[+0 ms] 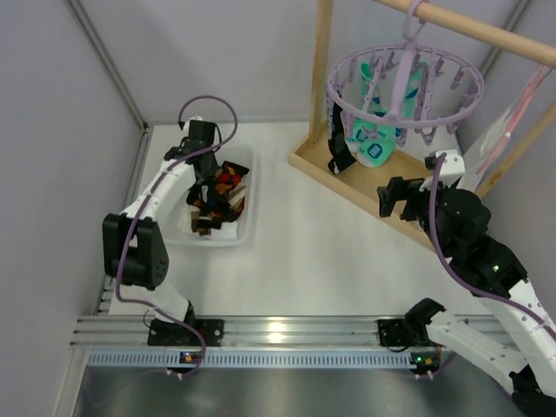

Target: Remove the socks clipped to the hanger

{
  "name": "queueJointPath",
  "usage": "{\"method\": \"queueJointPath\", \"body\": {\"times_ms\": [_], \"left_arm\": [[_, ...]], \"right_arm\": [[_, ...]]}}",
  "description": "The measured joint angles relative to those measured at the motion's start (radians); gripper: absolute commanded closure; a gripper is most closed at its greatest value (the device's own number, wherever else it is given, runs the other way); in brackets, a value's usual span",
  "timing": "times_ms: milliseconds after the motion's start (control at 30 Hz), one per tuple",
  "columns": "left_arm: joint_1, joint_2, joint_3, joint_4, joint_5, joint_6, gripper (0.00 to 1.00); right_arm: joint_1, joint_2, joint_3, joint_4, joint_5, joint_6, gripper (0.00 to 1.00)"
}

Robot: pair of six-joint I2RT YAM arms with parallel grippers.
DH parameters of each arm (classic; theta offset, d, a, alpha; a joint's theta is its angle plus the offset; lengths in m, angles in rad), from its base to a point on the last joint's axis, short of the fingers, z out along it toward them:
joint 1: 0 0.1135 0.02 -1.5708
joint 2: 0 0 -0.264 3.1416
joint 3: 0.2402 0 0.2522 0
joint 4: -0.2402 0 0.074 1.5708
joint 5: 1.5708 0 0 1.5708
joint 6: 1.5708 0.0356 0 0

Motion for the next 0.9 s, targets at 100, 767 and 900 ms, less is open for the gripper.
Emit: {"method": "queueJointPath", "body": {"times_ms": [100, 767, 900], "left_arm": [[-0.007, 0.107, 0.000, -0.002, 0.084, -0.031, 1.00], [-0.043, 0.159, -0.075, 0.042, 0.101, -0.170, 0.24], [-0.043, 0.066, -0.077, 0.037, 0.103, -0.164, 0.07]], "right_arm": [[0.000, 0.000, -0.039, 0.013, -0.017, 0.008, 0.01], [0.000, -0.174, -0.185, 0.032, -0.061, 0.074, 0.01], [0.000, -0.194, -0.192, 0.016, -0.061, 0.078, 0.01]]}}
